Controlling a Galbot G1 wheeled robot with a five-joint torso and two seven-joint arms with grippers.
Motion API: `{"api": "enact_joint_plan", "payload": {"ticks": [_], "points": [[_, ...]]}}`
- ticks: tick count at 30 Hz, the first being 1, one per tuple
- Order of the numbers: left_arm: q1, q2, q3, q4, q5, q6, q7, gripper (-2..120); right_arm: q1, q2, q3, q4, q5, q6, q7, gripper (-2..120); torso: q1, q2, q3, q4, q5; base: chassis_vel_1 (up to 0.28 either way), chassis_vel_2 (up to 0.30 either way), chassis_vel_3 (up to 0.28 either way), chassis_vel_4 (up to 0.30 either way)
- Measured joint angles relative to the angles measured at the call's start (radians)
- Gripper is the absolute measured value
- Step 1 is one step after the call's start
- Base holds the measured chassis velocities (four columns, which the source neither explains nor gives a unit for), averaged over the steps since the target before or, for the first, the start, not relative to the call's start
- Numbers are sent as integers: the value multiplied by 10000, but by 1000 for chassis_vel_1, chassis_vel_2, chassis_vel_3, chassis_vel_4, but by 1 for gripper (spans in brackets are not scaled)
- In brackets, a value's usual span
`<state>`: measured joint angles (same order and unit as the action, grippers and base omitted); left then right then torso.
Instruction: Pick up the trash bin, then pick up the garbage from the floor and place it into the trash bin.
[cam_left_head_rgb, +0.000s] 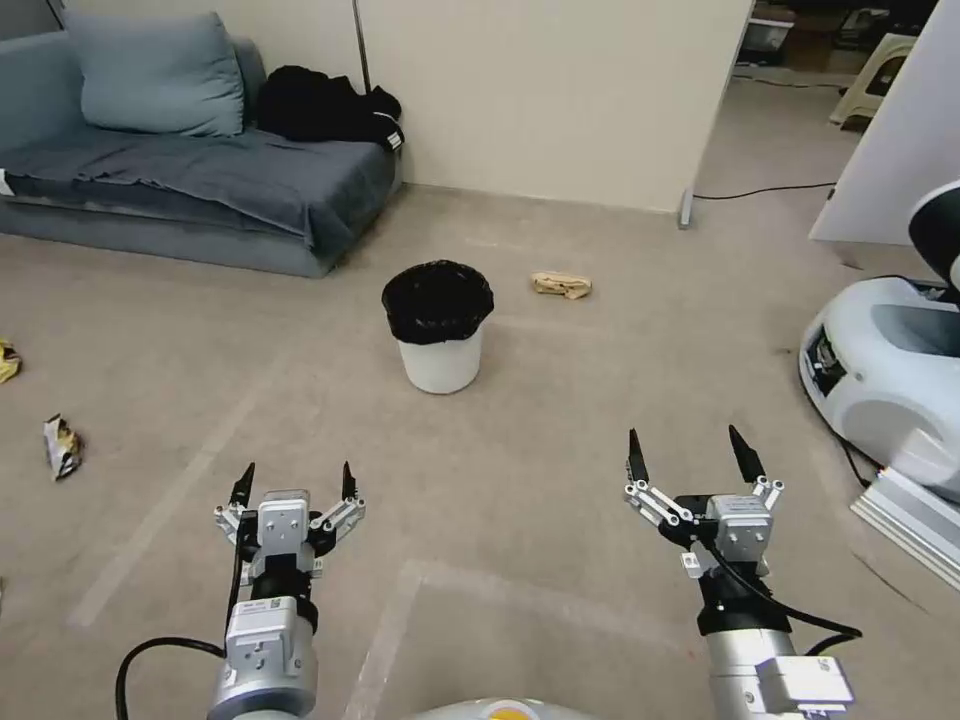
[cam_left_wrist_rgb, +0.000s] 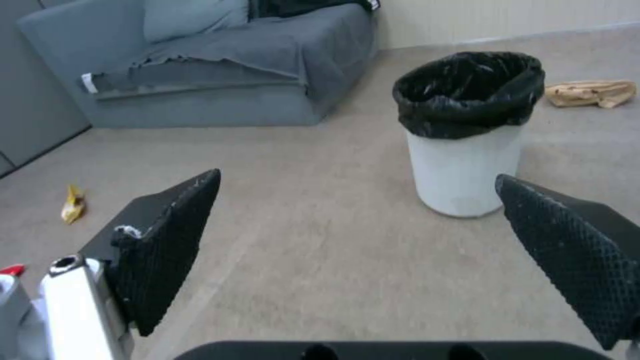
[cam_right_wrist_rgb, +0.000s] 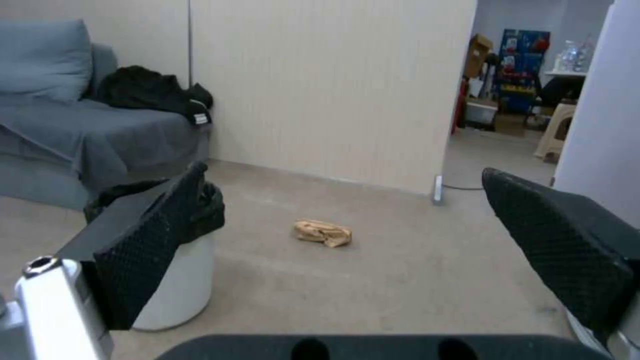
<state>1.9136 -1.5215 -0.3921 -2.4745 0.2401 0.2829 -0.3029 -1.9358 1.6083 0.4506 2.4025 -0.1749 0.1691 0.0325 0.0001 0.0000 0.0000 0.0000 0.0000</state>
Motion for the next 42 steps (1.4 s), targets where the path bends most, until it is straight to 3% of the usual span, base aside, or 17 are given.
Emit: {"api": "enact_joint_plan", "payload": {"ticks": [42], "points": [[-7,-29,24,57,163,-80,-34,100,13,-2,-4,-81,-28,0,-50,100,-1,0,0,0,-3,-192,187,190,-189]]}}
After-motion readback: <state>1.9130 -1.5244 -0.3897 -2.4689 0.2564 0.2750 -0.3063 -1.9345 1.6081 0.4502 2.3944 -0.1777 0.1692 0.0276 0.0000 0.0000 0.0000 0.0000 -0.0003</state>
